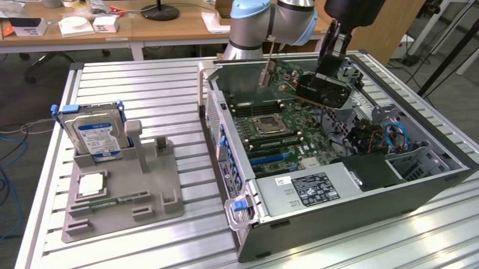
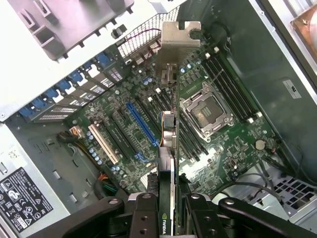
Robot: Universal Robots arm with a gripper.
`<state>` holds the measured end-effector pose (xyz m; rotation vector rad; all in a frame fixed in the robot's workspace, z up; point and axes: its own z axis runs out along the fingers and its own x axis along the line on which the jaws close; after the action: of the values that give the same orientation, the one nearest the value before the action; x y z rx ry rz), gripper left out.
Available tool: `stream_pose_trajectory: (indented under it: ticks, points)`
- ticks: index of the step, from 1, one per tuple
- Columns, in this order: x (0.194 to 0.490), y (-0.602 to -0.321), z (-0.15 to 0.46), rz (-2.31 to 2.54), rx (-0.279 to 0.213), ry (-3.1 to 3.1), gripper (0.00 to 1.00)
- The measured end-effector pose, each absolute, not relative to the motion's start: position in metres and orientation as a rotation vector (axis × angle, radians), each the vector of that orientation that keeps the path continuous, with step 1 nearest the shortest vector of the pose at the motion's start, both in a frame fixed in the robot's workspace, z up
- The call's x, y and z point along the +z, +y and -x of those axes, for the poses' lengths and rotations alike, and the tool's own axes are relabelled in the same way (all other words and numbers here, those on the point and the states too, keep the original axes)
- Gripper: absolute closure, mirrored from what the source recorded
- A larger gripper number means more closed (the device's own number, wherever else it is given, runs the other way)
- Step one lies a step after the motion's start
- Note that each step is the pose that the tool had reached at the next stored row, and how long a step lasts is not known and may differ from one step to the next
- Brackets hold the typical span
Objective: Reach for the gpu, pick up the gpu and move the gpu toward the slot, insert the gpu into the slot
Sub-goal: 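Insert the gpu into the slot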
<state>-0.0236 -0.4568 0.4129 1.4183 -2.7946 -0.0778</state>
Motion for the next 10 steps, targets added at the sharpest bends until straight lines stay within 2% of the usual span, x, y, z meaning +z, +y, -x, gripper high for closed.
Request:
stream_pose_trajectory:
  ticks: [10]
  points:
    - [0.4129,-0.4568,0.0236,-1.480,-0.078,-2.761,0.74]
